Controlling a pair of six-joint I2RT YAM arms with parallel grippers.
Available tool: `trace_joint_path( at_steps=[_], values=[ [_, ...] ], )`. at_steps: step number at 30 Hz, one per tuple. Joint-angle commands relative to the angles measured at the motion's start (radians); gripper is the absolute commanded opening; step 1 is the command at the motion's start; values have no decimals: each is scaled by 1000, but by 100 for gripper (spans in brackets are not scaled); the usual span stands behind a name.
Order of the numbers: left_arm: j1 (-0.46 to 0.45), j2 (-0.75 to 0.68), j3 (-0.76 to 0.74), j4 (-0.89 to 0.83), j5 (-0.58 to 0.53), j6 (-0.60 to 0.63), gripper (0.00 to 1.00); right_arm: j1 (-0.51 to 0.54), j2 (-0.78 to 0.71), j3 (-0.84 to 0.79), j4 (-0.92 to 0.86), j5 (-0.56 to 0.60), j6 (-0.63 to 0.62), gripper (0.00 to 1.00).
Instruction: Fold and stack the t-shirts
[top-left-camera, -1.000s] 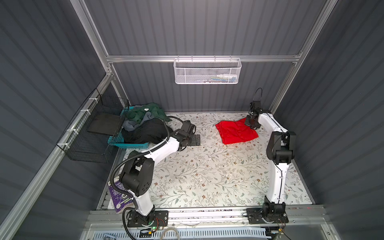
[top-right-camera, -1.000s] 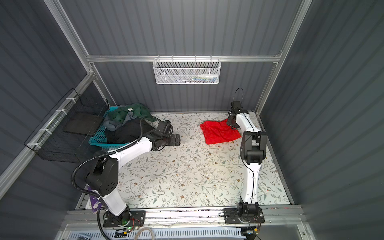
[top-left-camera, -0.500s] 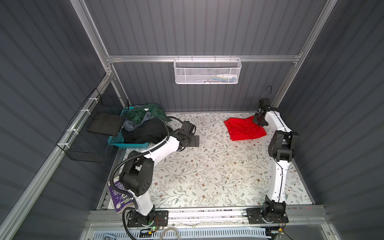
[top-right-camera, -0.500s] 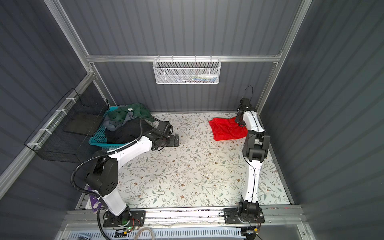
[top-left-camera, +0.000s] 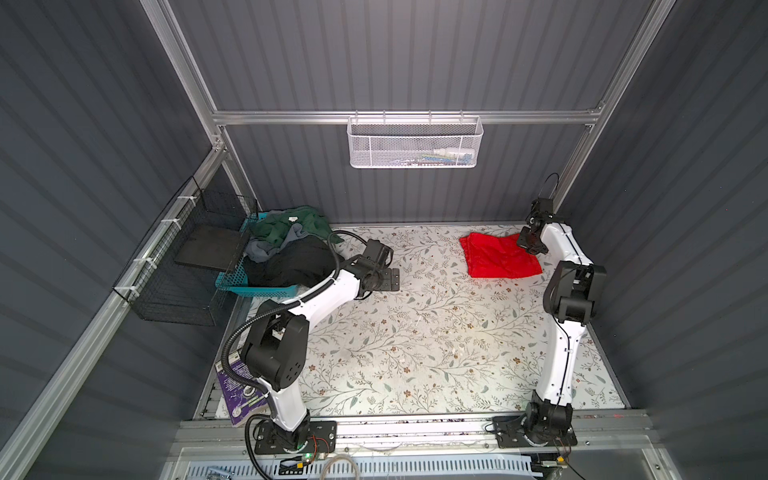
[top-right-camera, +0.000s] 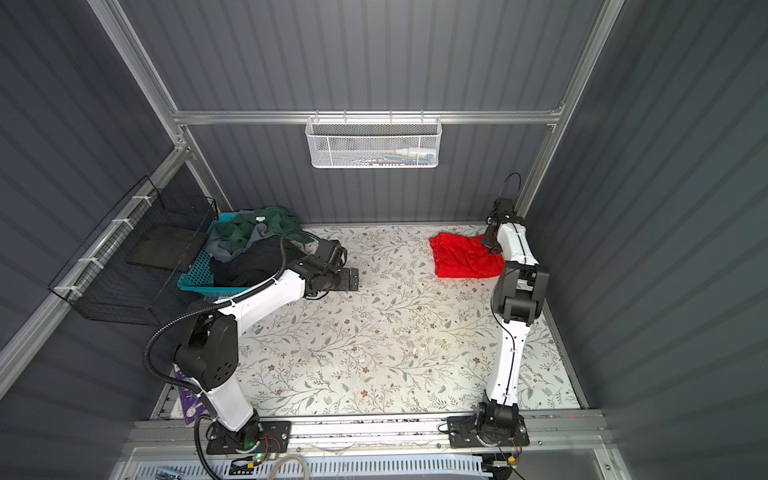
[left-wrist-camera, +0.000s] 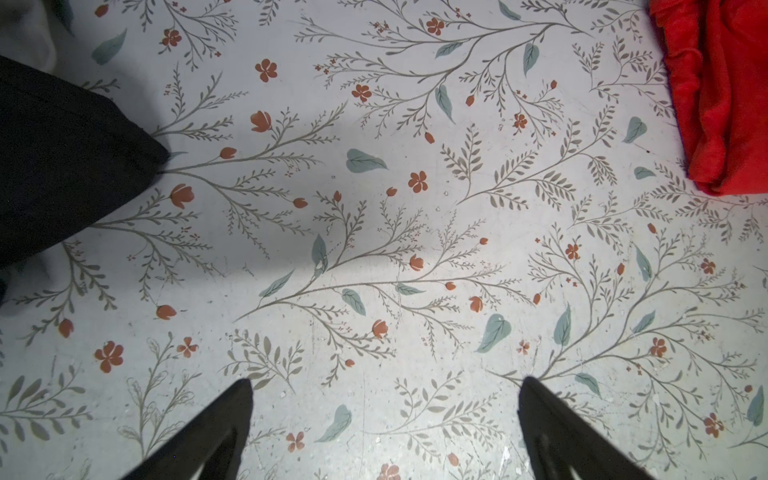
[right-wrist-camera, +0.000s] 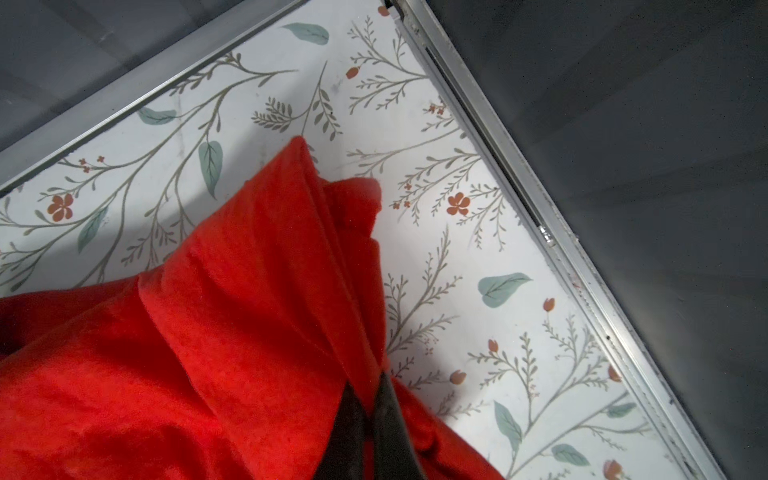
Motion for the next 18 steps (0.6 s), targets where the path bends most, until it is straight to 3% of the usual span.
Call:
trace_joint_path(
  at_steps=[1, 4, 5, 7, 8, 12, 18],
  values=[
    [9, 17, 13, -16, 21, -13, 100, -9, -5, -12, 3, 5, -3, 2],
    [9, 16, 15, -15, 24, -16, 100, -21, -5, -15, -3, 6, 3, 22],
    [9, 15, 13, -15, 21, -14, 100, -24, -6, -14, -8, -2, 5, 39],
    [9, 9, 11, -19, 0, -17, 100, -30, -21, -23, -18, -24, 5, 83],
    [9, 4, 7, -23, -22, -27, 100, -31, -41, -50, -7, -16, 12, 97],
    [9, -60, -69, 42, -108, -30, 100, -28, -191, -227, 115, -28, 23, 99],
    [8, -176, -165, 125, -272, -3, 100, -21, -372, -393, 131, -27, 65, 99]
  ],
)
